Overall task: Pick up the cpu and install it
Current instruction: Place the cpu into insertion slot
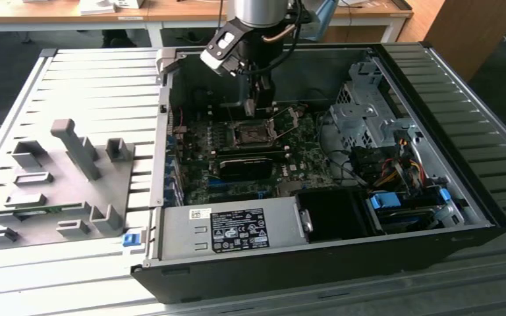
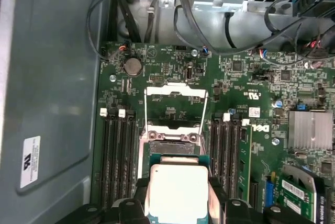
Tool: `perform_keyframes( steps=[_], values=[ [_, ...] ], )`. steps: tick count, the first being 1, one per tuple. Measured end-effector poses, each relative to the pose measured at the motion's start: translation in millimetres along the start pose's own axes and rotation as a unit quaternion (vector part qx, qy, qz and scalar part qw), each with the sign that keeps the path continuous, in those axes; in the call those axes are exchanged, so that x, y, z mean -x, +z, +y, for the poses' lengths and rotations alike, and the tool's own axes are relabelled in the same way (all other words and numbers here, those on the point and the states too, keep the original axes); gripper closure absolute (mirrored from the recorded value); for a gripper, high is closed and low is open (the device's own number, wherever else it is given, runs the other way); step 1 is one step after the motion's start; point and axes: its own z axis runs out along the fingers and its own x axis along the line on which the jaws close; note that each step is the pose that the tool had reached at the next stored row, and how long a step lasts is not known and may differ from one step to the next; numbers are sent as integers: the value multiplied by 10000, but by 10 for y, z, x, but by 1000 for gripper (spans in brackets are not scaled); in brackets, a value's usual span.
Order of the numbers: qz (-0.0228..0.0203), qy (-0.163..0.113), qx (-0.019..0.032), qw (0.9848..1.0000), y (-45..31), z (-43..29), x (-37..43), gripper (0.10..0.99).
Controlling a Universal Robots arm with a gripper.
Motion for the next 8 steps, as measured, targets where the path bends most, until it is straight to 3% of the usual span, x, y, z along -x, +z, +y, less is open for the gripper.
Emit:
perform_keyframes(
  steps=[8],
  values=[
    [0,0,0,10000,111,-21,-3,557]
  ],
)
